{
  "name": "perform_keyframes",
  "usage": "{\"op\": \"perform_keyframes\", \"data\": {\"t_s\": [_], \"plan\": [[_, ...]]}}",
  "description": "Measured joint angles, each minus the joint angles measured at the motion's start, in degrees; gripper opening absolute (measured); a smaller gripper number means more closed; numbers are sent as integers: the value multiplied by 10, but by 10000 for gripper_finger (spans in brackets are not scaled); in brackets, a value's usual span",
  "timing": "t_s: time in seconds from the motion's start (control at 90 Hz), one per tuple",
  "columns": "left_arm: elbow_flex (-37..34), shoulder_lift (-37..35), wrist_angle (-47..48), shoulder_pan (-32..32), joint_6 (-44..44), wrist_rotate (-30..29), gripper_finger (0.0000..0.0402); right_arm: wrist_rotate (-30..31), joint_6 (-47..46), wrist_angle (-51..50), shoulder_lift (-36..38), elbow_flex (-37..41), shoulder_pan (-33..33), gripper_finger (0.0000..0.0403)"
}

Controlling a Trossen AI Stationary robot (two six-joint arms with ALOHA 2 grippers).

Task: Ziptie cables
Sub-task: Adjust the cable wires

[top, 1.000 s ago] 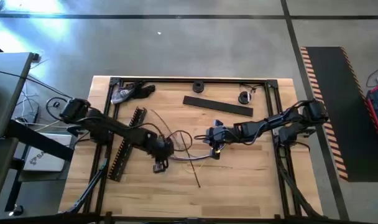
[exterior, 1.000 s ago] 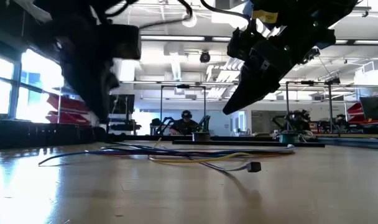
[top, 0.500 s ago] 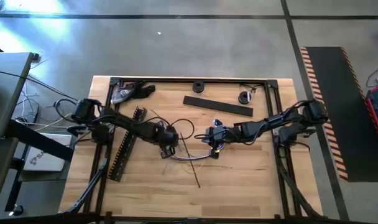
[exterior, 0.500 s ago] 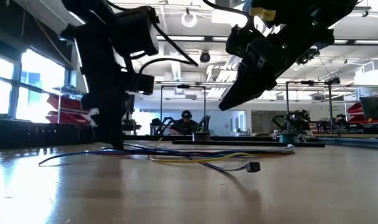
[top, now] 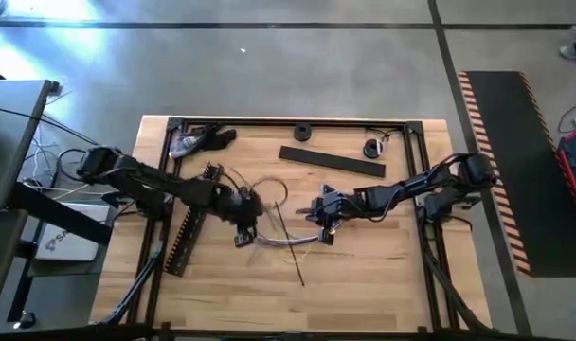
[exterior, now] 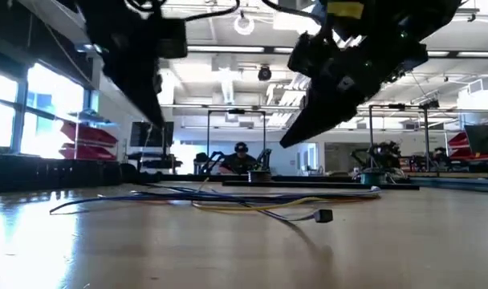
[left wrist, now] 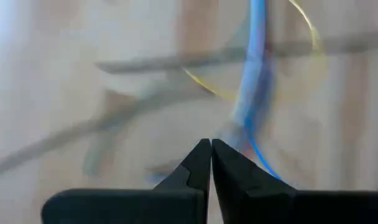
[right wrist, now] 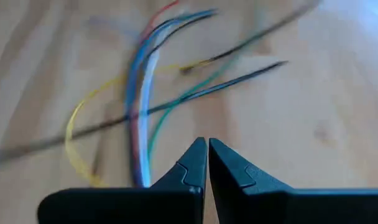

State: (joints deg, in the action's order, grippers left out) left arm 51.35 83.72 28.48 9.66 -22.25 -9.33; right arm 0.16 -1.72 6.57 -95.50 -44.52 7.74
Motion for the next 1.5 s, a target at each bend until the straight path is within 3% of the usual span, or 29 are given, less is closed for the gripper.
{"op": "perform_keyframes", "data": {"t_s": [0.111, 0.278, 0.422, 0.589, 0.933, 1.044, 1.3, 1.4, 1.5], "plan": [[-7, 3, -26, 11, -16, -4, 0, -45, 58, -1, -10, 0, 11, 38], [-29, 9, -32, 38, -49, -12, 0, -69, 143, -40, -7, 0, 40, 129], [-43, 9, -34, 63, -82, -27, 0, -16, 208, -36, -16, 0, 76, 199], [-67, 9, -87, 82, -111, -44, 0, 28, 199, 4, -54, 0, 73, 234], [-76, 9, -117, 87, -121, -55, 0, 13, 84, 57, -94, 0, 4, 227], [-76, 9, -119, 87, -121, -67, 0, 9, 53, 57, -97, 0, -7, 189], [-67, 8, -101, 90, -117, -66, 0, 21, 19, 53, -87, 0, -8, 48], [-50, -3, -56, 98, -122, -97, 0, 24, 17, 51, -65, 0, -8, 39], [-39, -18, -16, 103, -139, -150, 0, 24, 17, 43, -42, 0, -7, 61]]}}
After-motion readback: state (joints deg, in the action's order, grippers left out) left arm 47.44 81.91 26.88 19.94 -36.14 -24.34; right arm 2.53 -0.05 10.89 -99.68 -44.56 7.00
